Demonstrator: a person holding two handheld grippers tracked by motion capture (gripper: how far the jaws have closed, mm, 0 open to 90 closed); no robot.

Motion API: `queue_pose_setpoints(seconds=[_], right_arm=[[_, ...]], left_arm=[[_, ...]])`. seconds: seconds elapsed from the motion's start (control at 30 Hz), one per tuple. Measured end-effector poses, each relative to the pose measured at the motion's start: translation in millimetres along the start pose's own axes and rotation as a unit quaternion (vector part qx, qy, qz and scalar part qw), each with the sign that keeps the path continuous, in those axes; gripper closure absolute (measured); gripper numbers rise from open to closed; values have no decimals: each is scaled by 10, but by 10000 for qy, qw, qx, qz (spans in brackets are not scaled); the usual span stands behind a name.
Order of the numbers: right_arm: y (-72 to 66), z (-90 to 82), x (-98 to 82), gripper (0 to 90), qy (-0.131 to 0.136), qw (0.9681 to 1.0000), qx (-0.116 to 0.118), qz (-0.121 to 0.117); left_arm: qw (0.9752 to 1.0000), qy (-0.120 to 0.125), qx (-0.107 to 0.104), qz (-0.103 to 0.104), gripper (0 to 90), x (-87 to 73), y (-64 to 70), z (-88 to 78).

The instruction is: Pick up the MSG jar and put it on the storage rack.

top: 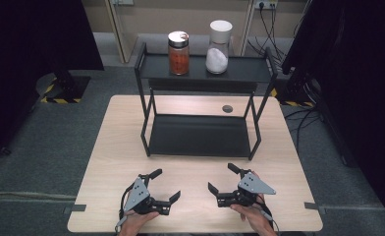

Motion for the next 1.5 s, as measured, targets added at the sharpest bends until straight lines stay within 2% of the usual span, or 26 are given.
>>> queue_pose_setpoints(seconds=[0.3, 1.5], right_arm=[[21, 9, -71, 9, -29, 10000, 59, 62], [58, 11, -79, 9, 13, 9999, 23, 161]], left_arm=[[10000, 0, -2, -2, 19, -1, 4, 6], [10000, 12, 8, -3, 19, -1, 3, -6]])
Point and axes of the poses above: each handheld gripper's, and its own axes: z roughly forward along the jaws, x roughly out of its top, y roughly to its right, the point moved 9 cm from there along z, roughly forward along the jaws, and after that the axes turned 10 degrees about y, right-handed, at the moved point
